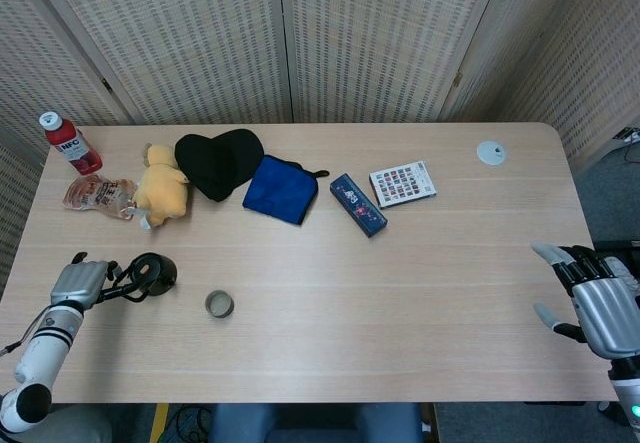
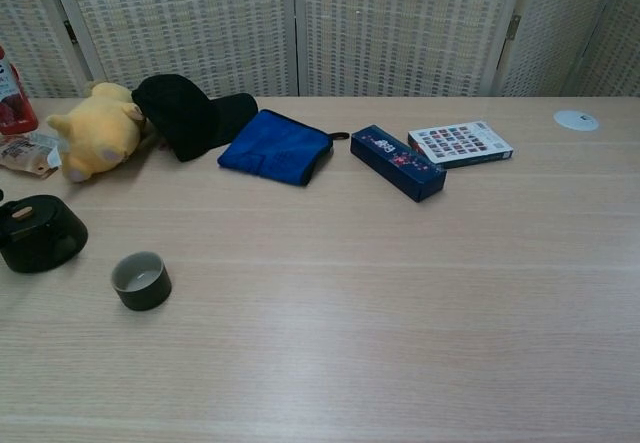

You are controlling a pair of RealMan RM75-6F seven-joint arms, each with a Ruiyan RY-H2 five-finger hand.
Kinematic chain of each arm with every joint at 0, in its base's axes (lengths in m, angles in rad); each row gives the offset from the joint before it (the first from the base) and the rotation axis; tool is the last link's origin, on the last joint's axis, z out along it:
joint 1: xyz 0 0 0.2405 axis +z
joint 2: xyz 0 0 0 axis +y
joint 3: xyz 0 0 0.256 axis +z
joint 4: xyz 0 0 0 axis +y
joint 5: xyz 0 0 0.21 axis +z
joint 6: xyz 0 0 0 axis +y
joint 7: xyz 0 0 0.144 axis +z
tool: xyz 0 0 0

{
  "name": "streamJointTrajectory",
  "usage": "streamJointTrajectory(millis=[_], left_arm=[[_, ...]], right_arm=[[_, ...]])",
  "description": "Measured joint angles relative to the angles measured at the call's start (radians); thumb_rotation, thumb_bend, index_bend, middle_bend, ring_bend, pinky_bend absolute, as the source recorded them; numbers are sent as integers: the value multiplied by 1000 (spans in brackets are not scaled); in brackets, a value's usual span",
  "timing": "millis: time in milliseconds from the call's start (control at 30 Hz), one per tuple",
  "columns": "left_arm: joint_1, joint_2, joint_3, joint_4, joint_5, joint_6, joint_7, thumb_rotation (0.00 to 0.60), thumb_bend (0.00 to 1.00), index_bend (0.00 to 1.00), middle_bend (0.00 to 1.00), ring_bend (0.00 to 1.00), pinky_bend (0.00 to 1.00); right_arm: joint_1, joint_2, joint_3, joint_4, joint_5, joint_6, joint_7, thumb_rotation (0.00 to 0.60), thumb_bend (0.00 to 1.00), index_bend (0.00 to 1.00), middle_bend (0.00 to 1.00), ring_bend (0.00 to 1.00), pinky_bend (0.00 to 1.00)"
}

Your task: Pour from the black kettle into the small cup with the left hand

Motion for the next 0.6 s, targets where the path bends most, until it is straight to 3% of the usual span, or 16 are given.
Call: streamJointTrajectory(millis=[300, 600], left_arm=[[16, 24, 10, -73, 62, 82, -2, 0, 19, 351, 345, 357, 0], [90, 11, 3, -52, 374, 202, -173, 0, 19, 306, 307, 288, 0]], right_arm=[[0, -3, -1, 7, 0, 3, 7, 600, 236, 157, 211, 169, 173], [-10, 2, 8, 7, 9, 32, 4, 600, 236, 157, 211, 169, 173]])
